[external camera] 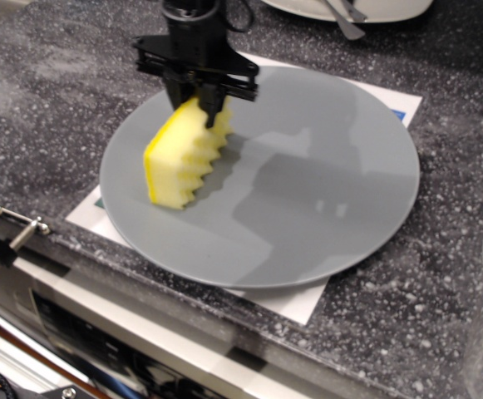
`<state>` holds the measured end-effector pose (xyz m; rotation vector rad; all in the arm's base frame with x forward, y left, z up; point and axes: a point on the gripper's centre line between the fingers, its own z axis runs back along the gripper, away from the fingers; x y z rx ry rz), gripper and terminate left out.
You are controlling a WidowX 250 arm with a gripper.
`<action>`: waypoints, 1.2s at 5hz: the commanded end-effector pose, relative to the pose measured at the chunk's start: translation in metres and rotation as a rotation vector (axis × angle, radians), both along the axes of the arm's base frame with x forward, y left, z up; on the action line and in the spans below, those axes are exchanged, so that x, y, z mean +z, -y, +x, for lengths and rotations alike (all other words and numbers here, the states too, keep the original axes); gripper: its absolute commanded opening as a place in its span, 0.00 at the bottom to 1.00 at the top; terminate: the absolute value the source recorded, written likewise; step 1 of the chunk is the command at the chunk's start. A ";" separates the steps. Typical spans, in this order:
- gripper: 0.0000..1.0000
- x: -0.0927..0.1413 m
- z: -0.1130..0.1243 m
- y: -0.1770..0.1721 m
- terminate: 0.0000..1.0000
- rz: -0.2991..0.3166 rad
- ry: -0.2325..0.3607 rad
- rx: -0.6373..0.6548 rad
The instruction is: Pick up sponge and wipe plate
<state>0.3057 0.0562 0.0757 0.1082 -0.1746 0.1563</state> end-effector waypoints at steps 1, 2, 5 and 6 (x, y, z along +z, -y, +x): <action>0.00 0.020 -0.007 0.035 0.00 -0.056 0.029 -0.001; 0.00 0.027 -0.009 0.057 0.00 -0.078 0.010 -0.003; 0.00 0.011 0.019 0.065 0.00 -0.036 0.026 0.056; 0.00 0.010 0.028 0.030 0.00 -0.015 0.056 0.063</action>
